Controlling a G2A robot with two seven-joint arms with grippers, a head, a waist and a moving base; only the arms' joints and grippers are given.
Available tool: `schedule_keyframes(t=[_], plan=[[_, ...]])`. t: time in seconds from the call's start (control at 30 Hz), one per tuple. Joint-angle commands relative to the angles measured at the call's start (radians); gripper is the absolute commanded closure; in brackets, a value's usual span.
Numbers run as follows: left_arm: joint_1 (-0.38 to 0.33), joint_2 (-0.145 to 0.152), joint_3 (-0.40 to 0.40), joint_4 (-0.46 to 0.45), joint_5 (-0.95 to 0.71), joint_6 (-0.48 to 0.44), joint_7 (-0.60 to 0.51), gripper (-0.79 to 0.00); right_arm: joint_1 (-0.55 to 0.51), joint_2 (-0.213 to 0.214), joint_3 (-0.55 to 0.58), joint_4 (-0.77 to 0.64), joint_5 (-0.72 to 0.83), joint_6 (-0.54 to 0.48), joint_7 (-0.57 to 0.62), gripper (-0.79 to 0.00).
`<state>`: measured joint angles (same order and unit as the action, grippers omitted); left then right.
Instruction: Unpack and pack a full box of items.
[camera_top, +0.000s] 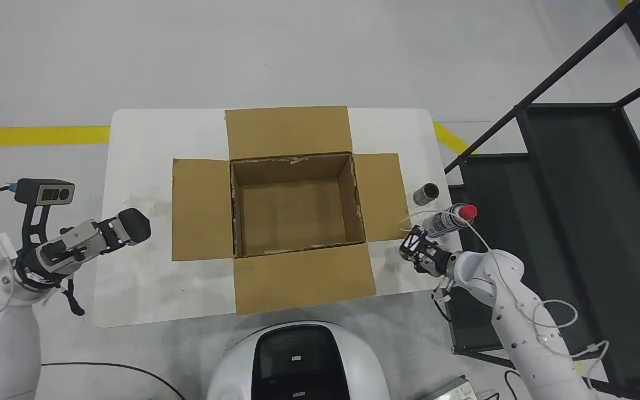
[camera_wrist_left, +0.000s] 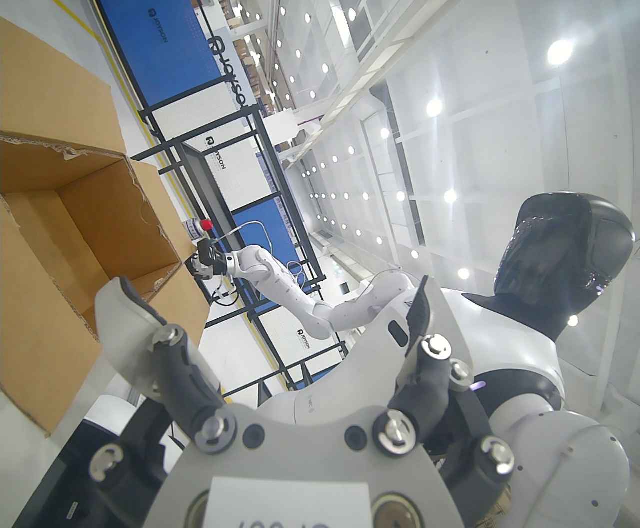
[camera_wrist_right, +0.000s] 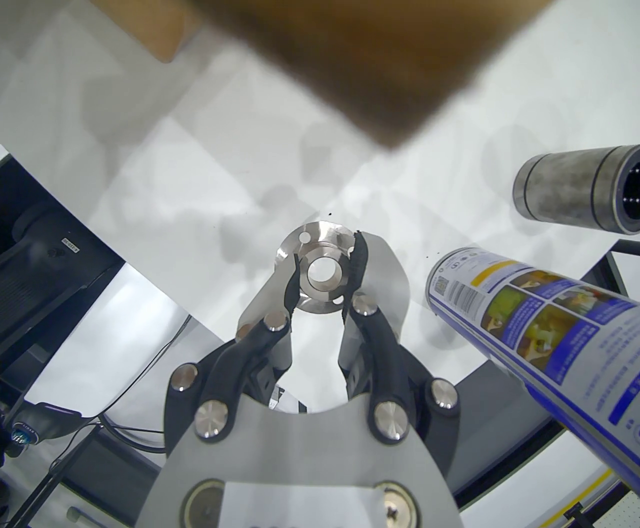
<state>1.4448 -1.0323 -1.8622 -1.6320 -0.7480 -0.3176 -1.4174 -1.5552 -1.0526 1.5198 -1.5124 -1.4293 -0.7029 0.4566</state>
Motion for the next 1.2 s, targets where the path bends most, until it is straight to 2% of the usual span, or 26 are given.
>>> schedule_keyframes(t=[0.0,0.03,0.17,0.2,0.23,0.27,0.7,0.8,1.17], plan=[[0.0,0.0,0.0,0.0,0.0,0.0,0.0,-0.785,0.01,-0.001,-0.011,0.017,-0.006,0.007,-0.005,-0.083],[0.0,0.0,0.0,0.0,0.0,0.0,0.0,-0.785,0.016,-0.001,-0.016,0.025,-0.008,0.012,-0.008,-0.129],[0.0,0.0,0.0,0.0,0.0,0.0,0.0,-0.785,0.028,-0.001,-0.027,0.043,-0.005,0.015,-0.015,-0.416],[0.0,0.0,0.0,0.0,0.0,0.0,0.0,-0.785,0.028,0.0,-0.026,0.045,-0.004,0.014,-0.016,-0.6],[0.0,0.0,0.0,0.0,0.0,0.0,0.0,-0.785,0.026,0.001,-0.022,0.043,-0.002,0.012,-0.018,-0.751],[0.0,0.0,0.0,0.0,0.0,0.0,0.0,-0.785,0.021,0.002,-0.016,0.039,0.005,0.008,-0.021,-0.785],[0.0,0.0,0.0,0.0,0.0,0.0,0.0,-0.785,-0.169,0.037,0.151,-0.193,0.055,-0.128,-0.017,-0.785],[0.0,0.0,0.0,0.0,0.0,0.0,0.0,-0.785,-0.169,0.04,0.156,-0.205,0.062,-0.156,-0.021,-0.785],[0.0,0.0,0.0,0.0,0.0,0.0,0.0,-0.785,-0.169,0.04,0.156,-0.205,0.062,-0.156,-0.021,-0.785]])
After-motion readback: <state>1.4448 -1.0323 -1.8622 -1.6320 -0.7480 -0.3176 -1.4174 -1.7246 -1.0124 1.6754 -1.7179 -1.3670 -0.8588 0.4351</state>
